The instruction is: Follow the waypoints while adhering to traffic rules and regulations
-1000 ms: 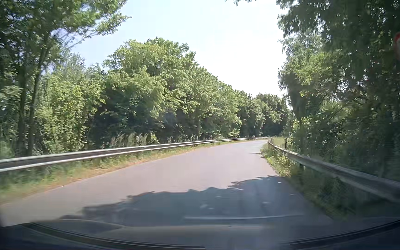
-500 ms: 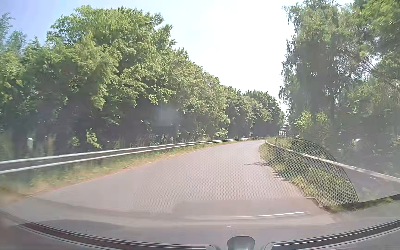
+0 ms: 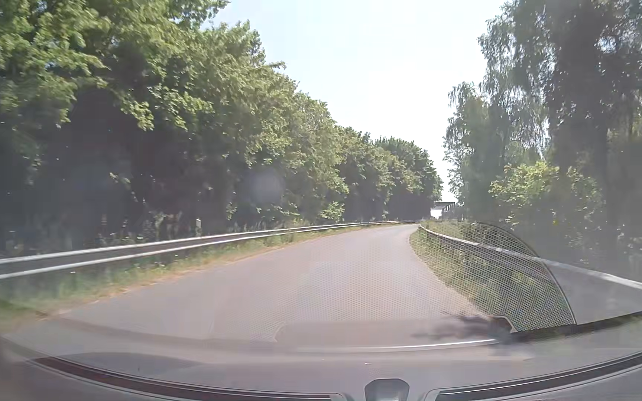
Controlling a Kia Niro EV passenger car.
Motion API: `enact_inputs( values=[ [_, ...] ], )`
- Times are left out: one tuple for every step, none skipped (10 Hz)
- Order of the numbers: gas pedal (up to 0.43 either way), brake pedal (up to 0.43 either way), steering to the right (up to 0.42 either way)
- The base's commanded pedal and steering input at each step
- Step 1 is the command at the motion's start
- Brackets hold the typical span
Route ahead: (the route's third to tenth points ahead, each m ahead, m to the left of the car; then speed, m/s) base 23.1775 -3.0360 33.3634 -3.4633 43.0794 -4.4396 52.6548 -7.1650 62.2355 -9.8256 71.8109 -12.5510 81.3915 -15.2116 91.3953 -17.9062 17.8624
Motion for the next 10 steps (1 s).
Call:
enact_inputs(
  values=[
    [0.331, 0.006, 0.036],
    [0.350, 0.006, 0.036],
    [0.350, 0.006, 0.034],
    [0.358, 0.006, 0.033],
    [0.358, 0.006, 0.031],
    [0.358, 0.006, 0.030],
    [0.370, 0.006, 0.029],
    [0.370, 0.006, 0.029],
    [0.378, 0.006, 0.029],
    [0.378, 0.006, 0.029]
  ],
)
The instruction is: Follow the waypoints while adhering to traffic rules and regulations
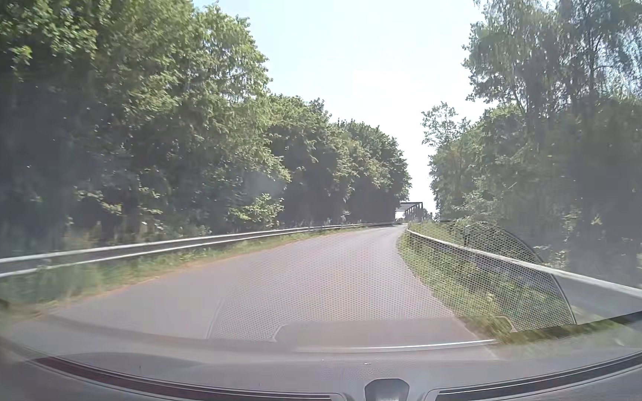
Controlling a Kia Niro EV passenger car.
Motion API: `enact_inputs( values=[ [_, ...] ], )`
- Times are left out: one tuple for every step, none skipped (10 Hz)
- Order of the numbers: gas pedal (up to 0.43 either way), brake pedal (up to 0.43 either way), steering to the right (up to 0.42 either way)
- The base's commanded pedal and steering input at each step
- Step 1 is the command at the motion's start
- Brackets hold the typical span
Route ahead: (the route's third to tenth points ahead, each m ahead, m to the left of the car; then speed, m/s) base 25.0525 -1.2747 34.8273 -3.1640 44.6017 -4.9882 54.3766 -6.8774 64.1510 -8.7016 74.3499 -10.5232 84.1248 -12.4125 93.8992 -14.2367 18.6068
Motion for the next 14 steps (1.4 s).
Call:
enact_inputs(
  values=[
    [0.378, 0.006, 0.028],
    [0.378, 0.006, 0.026],
    [0.378, 0.006, 0.025],
    [0.378, 0.006, 0.025],
    [0.390, 0.006, 0.024],
    [0.390, 0.006, 0.025],
    [0.390, 0.006, 0.025],
    [0.390, 0.006, 0.024],
    [0.390, 0.006, 0.024],
    [0.390, 0.006, 0.024],
    [0.378, 0.006, 0.024],
    [0.370, 0.006, 0.024],
    [0.350, 0.006, 0.024],
    [0.339, 0.006, 0.024]
  ],
)
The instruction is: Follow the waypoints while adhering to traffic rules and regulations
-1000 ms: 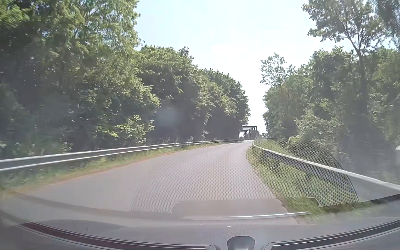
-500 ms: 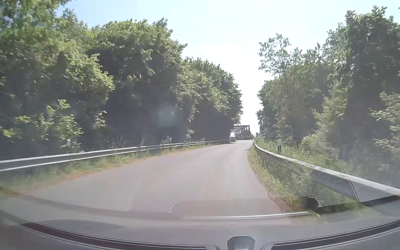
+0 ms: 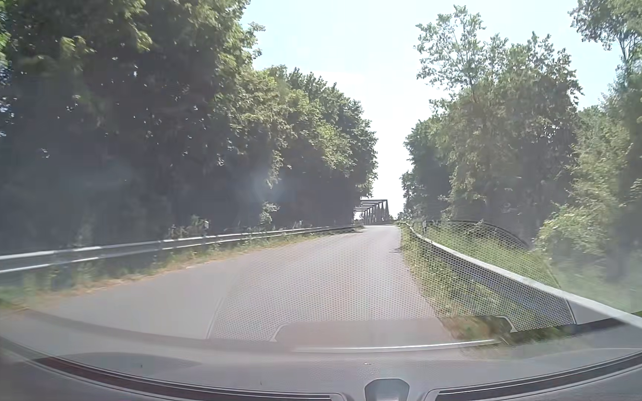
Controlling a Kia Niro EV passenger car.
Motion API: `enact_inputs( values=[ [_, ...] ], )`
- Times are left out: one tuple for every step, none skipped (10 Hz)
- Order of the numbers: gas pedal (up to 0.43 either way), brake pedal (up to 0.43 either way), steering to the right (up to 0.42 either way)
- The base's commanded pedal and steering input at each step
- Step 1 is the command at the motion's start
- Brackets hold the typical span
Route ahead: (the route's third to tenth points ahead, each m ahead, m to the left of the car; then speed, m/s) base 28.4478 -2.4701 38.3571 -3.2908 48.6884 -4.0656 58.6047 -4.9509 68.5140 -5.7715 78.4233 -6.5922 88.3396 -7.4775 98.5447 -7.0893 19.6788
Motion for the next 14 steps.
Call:
enact_inputs(
  values=[
    [0.319, 0.006, 0.024],
    [0.311, 0.006, 0.024],
    [0.268, 0.006, 0.024],
    [0.248, 0.006, 0.024],
    [0.240, 0.006, 0.024],
    [0.228, 0.006, 0.024],
    [0.220, 0.006, 0.024],
    [0.209, 0.006, 0.024],
    [0.197, 0.006, 0.024],
    [0.189, 0.006, 0.024],
    [0.177, 0.006, 0.023],
    [0.177, 0.006, 0.021],
    [0.169, 0.006, 0.019],
    [0.169, 0.006, 0.016]
  ],
)
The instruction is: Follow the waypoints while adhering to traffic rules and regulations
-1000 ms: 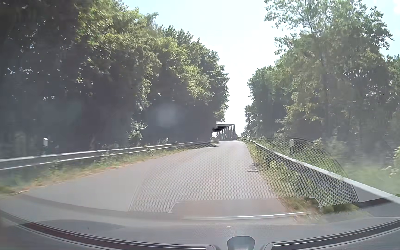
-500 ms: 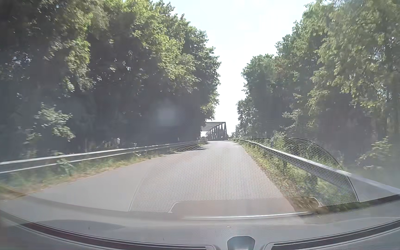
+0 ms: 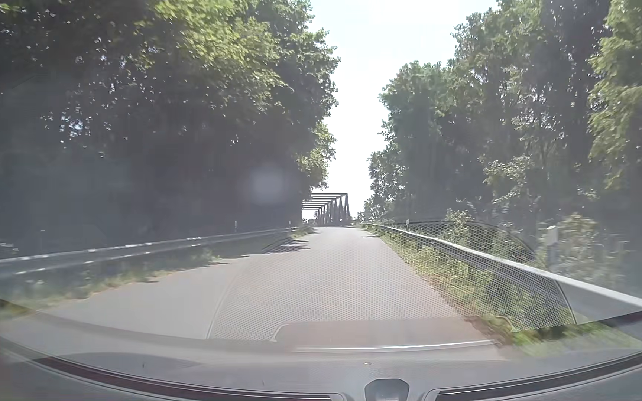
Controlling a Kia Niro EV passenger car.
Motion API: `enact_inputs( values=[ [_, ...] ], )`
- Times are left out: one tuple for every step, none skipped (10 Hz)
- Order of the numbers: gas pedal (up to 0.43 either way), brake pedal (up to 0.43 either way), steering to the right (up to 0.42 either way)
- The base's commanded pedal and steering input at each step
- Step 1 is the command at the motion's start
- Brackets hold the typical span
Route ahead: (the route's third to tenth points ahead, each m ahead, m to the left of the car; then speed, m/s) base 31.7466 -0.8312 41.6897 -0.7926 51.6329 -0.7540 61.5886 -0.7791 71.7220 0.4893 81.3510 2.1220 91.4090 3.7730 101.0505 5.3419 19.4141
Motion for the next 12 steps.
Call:
enact_inputs(
  values=[
    [0.169, 0.006, 0.013],
    [0.169, 0.006, 0.012],
    [0.169, 0.006, 0.012],
    [0.169, 0.006, 0.009],
    [0.157, 0.006, 0.007],
    [0.157, 0.006, 0.004],
    [0.150, 0.006, -0.001],
    [0.150, 0.006, -0.003],
    [0.150, 0.006, -0.005],
    [0.150, 0.006, -0.008],
    [0.150, 0.006, -0.010],
    [0.157, 0.006, -0.011]
  ],
)
